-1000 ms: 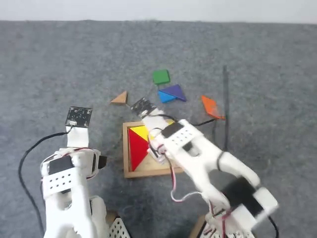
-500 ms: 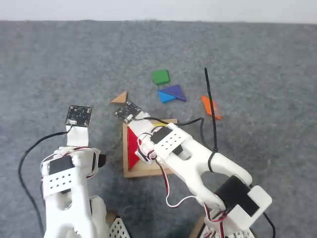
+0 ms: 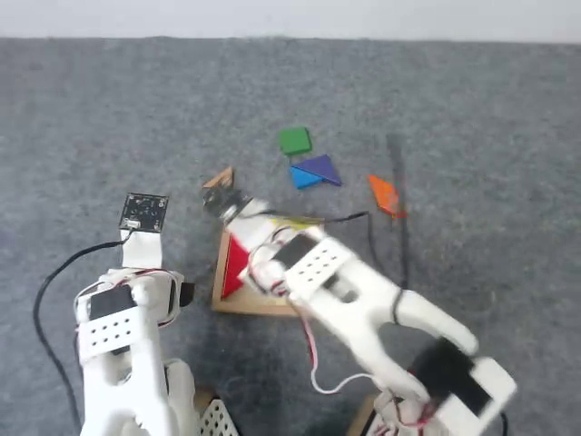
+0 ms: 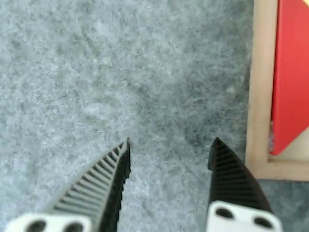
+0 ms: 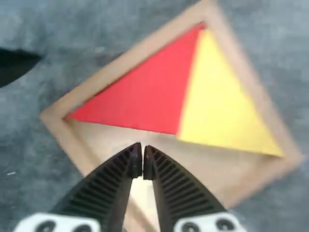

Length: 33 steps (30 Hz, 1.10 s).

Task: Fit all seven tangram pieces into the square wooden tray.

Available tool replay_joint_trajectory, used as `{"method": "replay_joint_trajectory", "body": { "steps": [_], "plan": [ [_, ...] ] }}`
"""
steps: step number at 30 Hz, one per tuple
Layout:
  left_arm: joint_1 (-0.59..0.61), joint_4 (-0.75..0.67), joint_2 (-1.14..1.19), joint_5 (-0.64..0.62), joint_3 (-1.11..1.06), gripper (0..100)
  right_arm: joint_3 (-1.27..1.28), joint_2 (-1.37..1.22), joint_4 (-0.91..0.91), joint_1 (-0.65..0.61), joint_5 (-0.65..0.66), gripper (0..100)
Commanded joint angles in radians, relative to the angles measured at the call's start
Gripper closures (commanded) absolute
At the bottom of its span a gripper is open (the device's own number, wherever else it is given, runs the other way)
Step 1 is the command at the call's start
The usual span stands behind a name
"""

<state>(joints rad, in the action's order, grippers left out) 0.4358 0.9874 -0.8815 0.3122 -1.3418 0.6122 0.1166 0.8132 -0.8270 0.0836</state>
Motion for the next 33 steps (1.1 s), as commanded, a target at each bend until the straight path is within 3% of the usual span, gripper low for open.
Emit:
{"method": "replay_joint_trajectory", "body": {
  "steps": [1, 13, 23, 29, 33],
  "plan": [
    [0.002, -0.017, -0.023, 0.006, 0.01, 75, -0.026, 0.139, 0.024, 0.088, 0.009, 99.2],
    [0.002, -0.017, -0.023, 0.006, 0.008, 75, 0.112, -0.085, -0.4, 0.097, 0.011, 99.2],
    [0.002, -0.017, -0.023, 0.006, 0.008, 75, 0.081, -0.077, -0.407, 0.064, 0.011, 99.2],
    [-0.008, -0.021, -0.023, 0.0, 0.015, 75, 0.149, 0.176, -0.3, 0.09, 0.012, 99.2],
    [-0.092, -0.066, -0.023, -0.002, 0.042, 75, 0.247, 0.412, -0.223, 0.188, 0.012, 99.2]
  ]
}}
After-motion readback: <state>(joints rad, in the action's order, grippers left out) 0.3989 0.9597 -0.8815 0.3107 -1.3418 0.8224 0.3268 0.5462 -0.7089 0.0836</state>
